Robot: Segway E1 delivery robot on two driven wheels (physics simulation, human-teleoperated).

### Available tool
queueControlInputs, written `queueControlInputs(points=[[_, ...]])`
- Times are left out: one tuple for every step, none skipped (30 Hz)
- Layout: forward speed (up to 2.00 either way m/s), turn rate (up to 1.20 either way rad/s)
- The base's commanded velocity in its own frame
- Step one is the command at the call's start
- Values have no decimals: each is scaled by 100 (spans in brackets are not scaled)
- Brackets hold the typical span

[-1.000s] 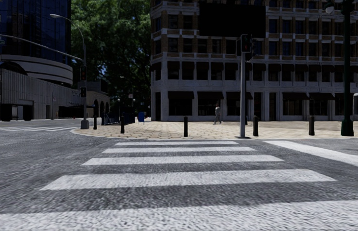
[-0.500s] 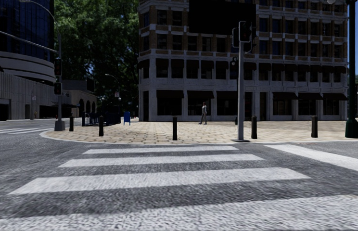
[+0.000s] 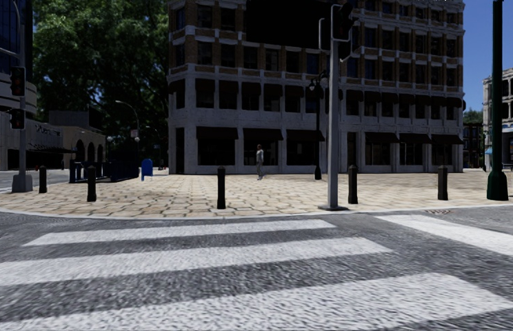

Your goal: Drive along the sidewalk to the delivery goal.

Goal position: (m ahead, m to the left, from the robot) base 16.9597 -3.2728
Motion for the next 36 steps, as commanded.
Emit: queueControlInputs(points=[[200,-29],[200,-9],[200,0],[200,0],[200,0],[200,0],[200,0],[200,0],[200,-7],[200,-23],[200,-29],[200,-29],[200,-31],[200,-30],[200,-30],[200,-27],[200,-23],[200,-22],[200,-22],[200,-22],[200,-21],[200,-24],[200,-24],[200,-30],[200,-31],[200,-14],[200,-14],[200,0],[200,0],[200,0],[200,0],[200,0],[200,0],[200,0],[200,0],[200,0]])
